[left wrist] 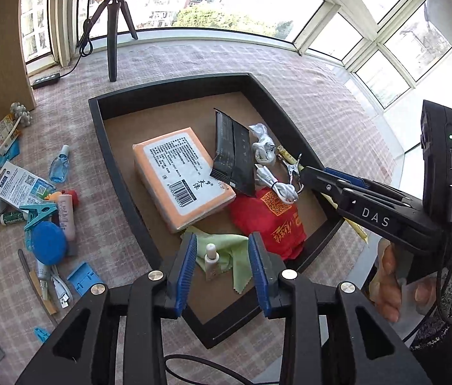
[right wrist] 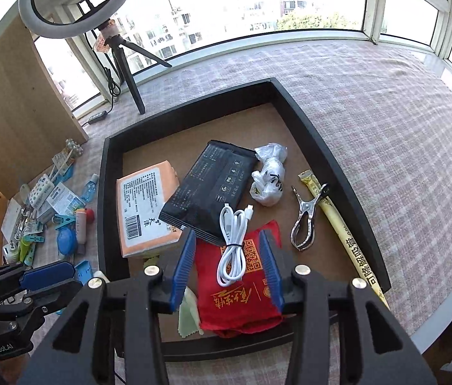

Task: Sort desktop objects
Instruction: 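Carry the white cable and white tube into the tray and release both, then grasp the blue phone stand with the right gripper while the left grasps the blue clothespin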

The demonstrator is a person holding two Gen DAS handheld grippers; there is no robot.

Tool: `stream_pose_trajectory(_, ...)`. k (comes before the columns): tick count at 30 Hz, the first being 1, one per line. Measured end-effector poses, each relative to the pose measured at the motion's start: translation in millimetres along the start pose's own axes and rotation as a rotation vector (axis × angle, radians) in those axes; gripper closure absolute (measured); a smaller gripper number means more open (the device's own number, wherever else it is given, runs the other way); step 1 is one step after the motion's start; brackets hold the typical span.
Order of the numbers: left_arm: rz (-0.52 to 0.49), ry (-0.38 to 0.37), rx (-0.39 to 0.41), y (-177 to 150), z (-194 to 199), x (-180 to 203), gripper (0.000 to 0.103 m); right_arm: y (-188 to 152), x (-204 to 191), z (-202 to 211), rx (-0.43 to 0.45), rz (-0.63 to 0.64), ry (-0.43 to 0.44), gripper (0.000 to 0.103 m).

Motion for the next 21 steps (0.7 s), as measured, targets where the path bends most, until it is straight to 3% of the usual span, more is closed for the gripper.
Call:
stream_pose_trajectory(5, 0.024, 0.033, 0.009, -8, 11, -21, 0.072, -4, -13, 7, 0.018, 0.036, 0.009, 0.062)
stream_pose_trajectory(10, 0.103, 0.093, 0.032, -27, 36, -69, 0.072, -11, -41, 11, 0.008, 0.090, 0.064, 0.062)
stream_pose_trajectory(21, 0.376, 0.187, 0.038, -110, 77, -197, 0.072, -43, -139, -7, -0.074, 0.290, 0.201, 0.062)
Point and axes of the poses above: each gripper's, at about its wrist camera, not at the fingertips, and z roughly against the way its jaws point, x to its right, y to its top, the point moved 3 cm from there along -z, roughly the way its jaws point, and after that the axes turned 4 degrees about -x, right-handed, at the moved point
